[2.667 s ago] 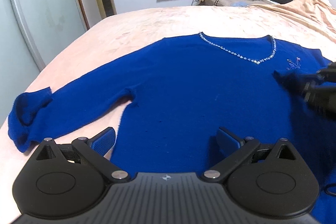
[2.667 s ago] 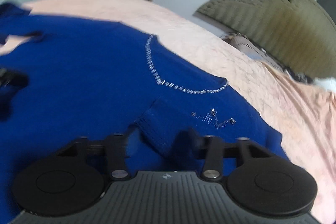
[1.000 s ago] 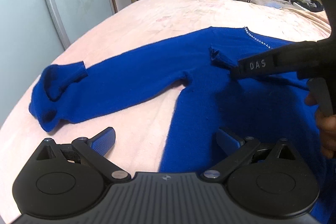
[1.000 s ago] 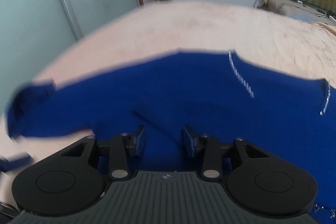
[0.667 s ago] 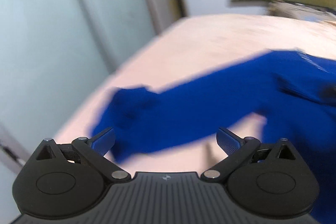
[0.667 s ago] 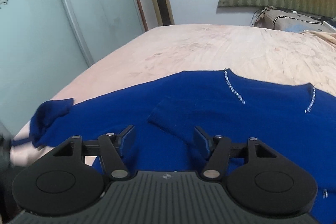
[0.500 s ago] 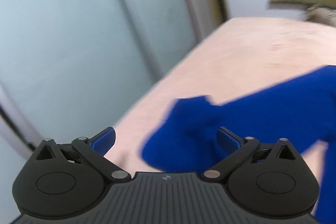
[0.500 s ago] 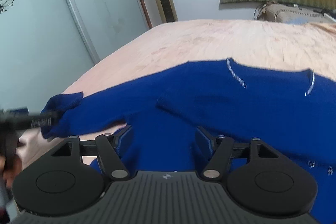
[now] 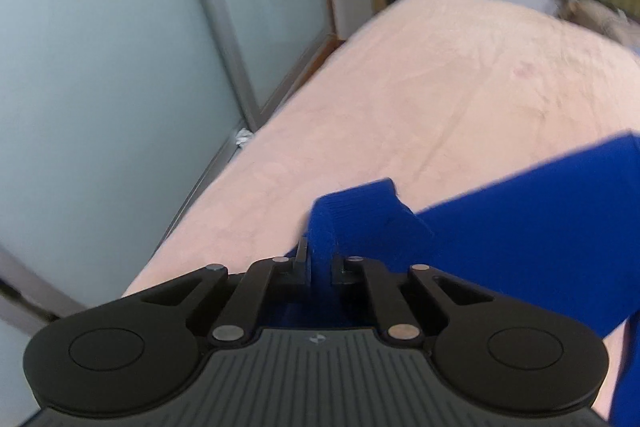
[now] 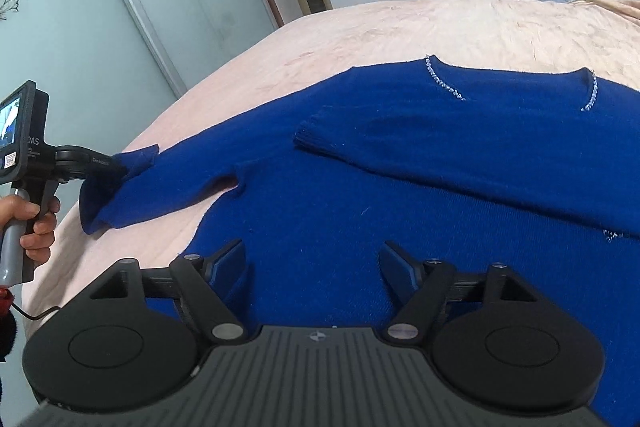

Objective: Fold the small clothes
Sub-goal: 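Close the left gripper on the cuff of the other sleeve, then fold the held sleeve across the sweater body and open the left gripper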

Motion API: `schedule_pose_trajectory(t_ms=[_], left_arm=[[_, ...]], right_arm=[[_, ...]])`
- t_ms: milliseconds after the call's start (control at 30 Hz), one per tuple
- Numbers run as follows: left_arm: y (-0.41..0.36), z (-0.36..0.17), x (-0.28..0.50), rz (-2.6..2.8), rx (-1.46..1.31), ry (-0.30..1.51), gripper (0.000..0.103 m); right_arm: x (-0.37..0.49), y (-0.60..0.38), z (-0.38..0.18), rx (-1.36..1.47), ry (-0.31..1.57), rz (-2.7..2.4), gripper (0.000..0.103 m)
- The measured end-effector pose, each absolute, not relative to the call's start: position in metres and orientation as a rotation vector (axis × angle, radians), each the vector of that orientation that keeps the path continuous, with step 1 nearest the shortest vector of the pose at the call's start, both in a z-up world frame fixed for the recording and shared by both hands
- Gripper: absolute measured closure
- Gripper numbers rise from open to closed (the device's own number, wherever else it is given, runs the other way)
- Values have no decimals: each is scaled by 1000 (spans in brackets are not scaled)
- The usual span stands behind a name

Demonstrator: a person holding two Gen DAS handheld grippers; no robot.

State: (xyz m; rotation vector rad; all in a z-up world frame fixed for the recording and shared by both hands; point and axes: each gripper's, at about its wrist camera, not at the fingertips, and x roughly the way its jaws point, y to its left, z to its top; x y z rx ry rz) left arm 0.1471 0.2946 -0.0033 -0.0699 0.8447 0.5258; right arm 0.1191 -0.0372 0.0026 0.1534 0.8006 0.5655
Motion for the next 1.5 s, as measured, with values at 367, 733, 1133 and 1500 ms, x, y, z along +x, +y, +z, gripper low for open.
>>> schedule_pose_trajectory(t_ms=[367, 733, 1133, 1500], left_arm=[[341, -2, 7, 992, -524, 555, 62], [371, -13, -45, 744, -936, 491, 46], [391, -35, -24, 683, -1221, 384, 87], [332, 53, 29, 683, -664, 282, 100]], right_arm=[[116, -36, -1, 140, 797, 593, 20], [113, -35, -3, 141, 794, 610, 19], [109, -37, -4, 138, 795, 611, 18], [106, -44, -1, 161, 790, 617, 18]])
